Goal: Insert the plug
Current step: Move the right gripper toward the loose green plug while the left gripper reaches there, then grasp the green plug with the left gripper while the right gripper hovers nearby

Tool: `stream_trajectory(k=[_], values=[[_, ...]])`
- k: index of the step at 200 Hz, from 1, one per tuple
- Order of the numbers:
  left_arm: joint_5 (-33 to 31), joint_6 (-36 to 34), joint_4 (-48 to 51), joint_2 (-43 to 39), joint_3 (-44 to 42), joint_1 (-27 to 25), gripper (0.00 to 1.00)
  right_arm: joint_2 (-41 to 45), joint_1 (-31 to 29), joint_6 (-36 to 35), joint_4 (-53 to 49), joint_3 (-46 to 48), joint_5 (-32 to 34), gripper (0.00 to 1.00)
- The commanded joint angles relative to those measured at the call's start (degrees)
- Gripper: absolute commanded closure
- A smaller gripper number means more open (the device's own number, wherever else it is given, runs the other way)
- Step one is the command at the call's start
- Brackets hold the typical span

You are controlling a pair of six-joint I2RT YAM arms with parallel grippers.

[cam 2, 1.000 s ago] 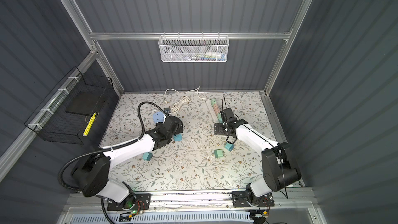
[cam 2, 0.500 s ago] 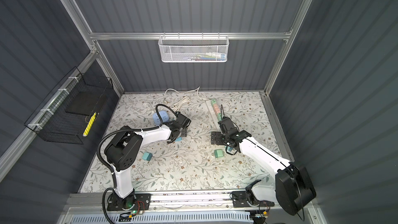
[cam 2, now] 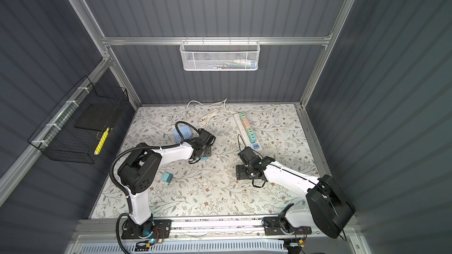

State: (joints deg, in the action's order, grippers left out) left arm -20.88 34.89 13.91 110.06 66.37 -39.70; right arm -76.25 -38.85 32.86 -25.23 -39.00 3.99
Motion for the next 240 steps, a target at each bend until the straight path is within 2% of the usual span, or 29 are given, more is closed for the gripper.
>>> stream_trajectory(k=[1, 23, 66, 118, 131, 168, 194, 213, 240], values=[[4.53, 4.51, 0.76, -1.70, -3.51, -0.49, 0.55, 0.21, -0.43, 1.59, -0.61, 1.70, 2.77, 0.21], [4.24, 8.44, -0.34, -2.74, -5.20, -2.71, 0.57, 1.13, -0.44, 1.42, -1.09, 2.47, 3.57, 0.23], [-1.49, 15.99, 3.02, -2.07, -3.04, -10.10, 0.54, 1.24, -0.51, -0.09, 1.36, 3.74, 3.92, 0.32], [1.88, 21.51, 2.84, 3.11, -0.39, -11.92, 0.53, 0.21, -0.46, -0.73, 1.95, 3.33, 3.37, 0.42], [1.51, 21.47, 3.49, 3.66, 0.76, -12.10, 0.50, 0.13, -0.57, -0.83, 2.12, 3.41, 3.14, 0.44], [-0.47, 19.80, 5.59, 3.47, 2.88, -12.17, 0.34, -0.40, -0.67, -1.55, 2.64, 3.22, 2.27, 0.47], [-0.72, 16.64, 6.14, 1.76, 3.59, -12.13, 0.28, -0.66, -1.03, -3.43, 5.69, 3.58, -1.30, 0.47], [-4.97, 15.47, 4.64, -3.92, 0.26, -12.13, 0.28, -2.06, -2.06, -4.68, 6.04, 2.49, -1.13, 0.48], [-10.47, 8.65, -0.45, -13.91, -5.06, -12.10, 0.24, -5.34, -3.70, -7.02, 7.35, 0.09, -1.15, 0.49]])
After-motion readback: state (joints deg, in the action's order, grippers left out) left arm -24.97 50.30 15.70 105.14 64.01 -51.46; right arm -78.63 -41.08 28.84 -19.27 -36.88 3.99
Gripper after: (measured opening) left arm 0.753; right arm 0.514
